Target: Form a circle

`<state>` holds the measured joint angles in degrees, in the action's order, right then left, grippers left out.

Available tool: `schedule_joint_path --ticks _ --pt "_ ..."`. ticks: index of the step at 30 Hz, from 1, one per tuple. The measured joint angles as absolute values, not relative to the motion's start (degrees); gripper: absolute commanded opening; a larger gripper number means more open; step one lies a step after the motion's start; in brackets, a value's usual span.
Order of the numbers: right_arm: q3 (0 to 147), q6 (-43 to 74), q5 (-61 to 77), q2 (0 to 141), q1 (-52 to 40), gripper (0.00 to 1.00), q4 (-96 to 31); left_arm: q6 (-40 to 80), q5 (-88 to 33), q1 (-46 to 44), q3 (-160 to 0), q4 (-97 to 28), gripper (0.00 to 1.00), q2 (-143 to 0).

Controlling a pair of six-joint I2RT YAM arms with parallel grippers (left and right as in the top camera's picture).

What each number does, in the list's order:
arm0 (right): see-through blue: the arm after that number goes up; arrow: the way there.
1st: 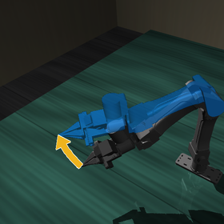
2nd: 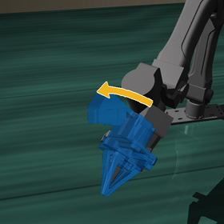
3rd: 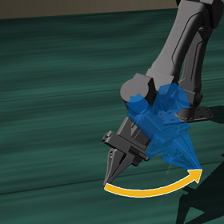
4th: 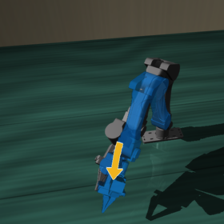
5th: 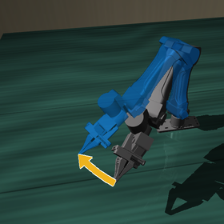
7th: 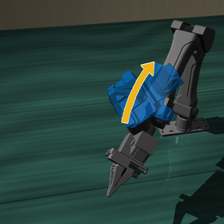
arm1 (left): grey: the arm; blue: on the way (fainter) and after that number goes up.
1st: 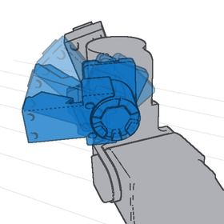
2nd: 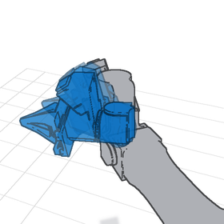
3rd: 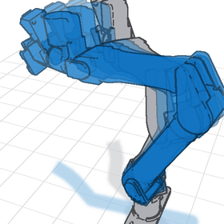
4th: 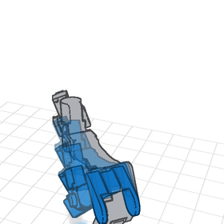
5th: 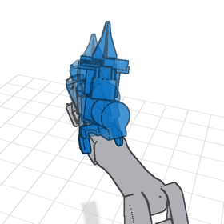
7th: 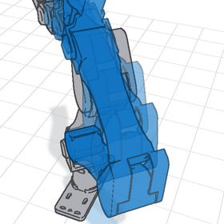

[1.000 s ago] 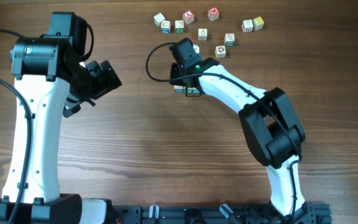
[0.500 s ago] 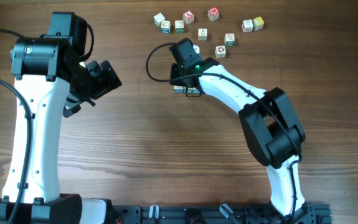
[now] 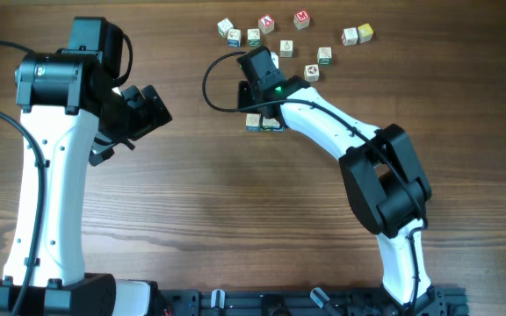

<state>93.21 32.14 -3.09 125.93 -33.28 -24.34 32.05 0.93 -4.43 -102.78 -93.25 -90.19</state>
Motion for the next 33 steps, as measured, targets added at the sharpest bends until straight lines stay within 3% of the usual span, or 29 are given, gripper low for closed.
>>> schedule_joint_path --ticks 11,33 --pt "95.35 25.19 -2.35 121.71 -39.44 0.04 -31.05 32.05 0.93 -4.43 -102.78 -93.25 1.00 -90.19" --pt "92.14 29.12 0.40 121.69 -40.07 0.05 -39.42 32.05 0.93 -4.43 -102.78 -93.25 1.00 -90.19"
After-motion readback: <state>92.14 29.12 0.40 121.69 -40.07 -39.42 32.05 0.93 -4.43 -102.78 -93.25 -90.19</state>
